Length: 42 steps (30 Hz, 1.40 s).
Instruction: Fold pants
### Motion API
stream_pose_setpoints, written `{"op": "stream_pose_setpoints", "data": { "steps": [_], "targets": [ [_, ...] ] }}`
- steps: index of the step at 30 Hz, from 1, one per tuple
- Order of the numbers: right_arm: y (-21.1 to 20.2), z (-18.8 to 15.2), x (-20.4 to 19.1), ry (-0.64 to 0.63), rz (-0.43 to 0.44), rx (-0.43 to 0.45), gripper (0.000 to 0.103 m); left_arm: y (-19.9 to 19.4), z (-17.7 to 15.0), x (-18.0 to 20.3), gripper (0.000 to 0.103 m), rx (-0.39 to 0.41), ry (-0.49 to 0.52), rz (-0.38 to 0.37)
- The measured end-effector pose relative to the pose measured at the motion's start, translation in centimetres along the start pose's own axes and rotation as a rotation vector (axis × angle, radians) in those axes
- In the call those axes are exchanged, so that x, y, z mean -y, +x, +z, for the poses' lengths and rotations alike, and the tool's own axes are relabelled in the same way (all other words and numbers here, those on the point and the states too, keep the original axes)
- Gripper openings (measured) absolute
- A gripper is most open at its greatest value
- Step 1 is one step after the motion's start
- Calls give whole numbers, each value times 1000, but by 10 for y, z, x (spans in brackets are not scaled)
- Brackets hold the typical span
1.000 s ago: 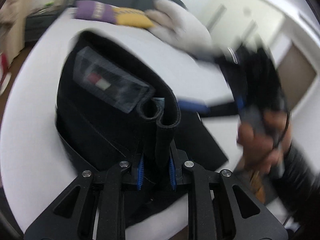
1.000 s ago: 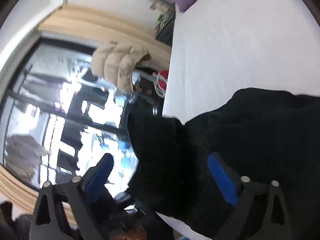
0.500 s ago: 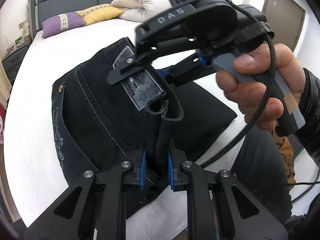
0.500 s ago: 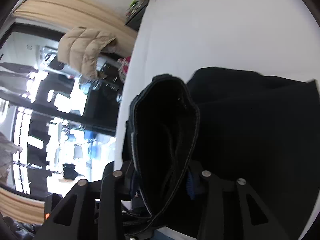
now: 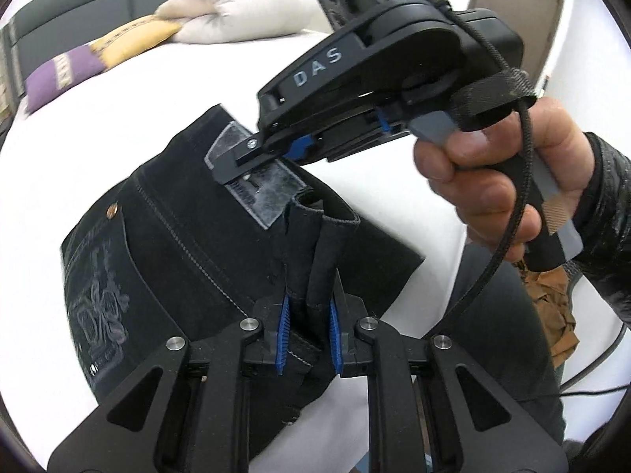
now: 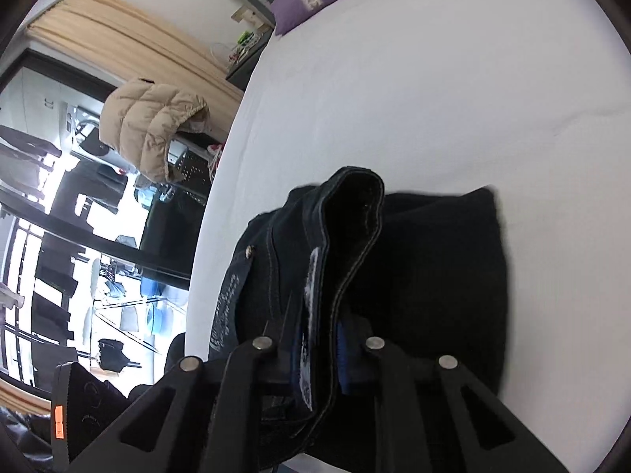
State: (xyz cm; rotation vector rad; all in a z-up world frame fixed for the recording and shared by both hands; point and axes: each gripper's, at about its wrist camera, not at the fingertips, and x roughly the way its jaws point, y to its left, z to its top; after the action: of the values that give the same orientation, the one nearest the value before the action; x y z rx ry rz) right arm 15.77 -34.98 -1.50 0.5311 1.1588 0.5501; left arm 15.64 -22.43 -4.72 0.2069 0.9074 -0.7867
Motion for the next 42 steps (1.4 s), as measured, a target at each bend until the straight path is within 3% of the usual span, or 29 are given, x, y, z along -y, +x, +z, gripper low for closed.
{"op": "stream_pose_setpoints", "data": {
  "steps": [4, 9, 16, 20, 22, 25, 26, 28, 32, 35, 36, 39, 42],
  "targets": [
    [-13, 5, 37, 40, 20, -5, 16, 30, 21, 15, 15, -31, 24, -26],
    [2, -1, 82, 134, 66, -23, 16, 61, 22, 24, 15, -82, 22, -29],
    [11, -9, 112, 188, 107, -3, 15, 86, 23, 31, 19, -100, -11, -59],
    [6, -12, 113, 219, 128, -1, 25, 69, 23, 18, 24, -91, -73, -134],
    [-6, -15, 106, 206, 76, 24, 34, 50, 19, 8, 25, -73, -131, -196],
    [-34, -24, 94, 179, -37, 76, 36, 21, 13, -8, 28, -24, -174, -201],
    [-45, -28, 88, 175, -24, 97, 36, 13, 10, -17, 29, -2, -198, -199],
    [-57, -34, 71, 153, 11, 123, 21, 4, 4, -36, 29, 26, -243, -160],
    [-46, -53, 38, 94, 55, 79, 11, 12, 5, -84, 29, 36, -354, -97],
    [-20, -65, 49, 143, 17, 19, 11, 30, 11, -112, 29, 17, -369, -41],
    [-16, -68, 56, 165, 3, 9, 0, 38, 11, -117, 29, -4, -368, -30],
    [-12, -79, 80, 241, 41, 36, 0, 51, 0, -137, 29, -37, -414, -39],
    [-12, -84, 85, 246, 54, 64, 0, 49, -15, -131, 29, -31, -411, -22]
  ]
}}
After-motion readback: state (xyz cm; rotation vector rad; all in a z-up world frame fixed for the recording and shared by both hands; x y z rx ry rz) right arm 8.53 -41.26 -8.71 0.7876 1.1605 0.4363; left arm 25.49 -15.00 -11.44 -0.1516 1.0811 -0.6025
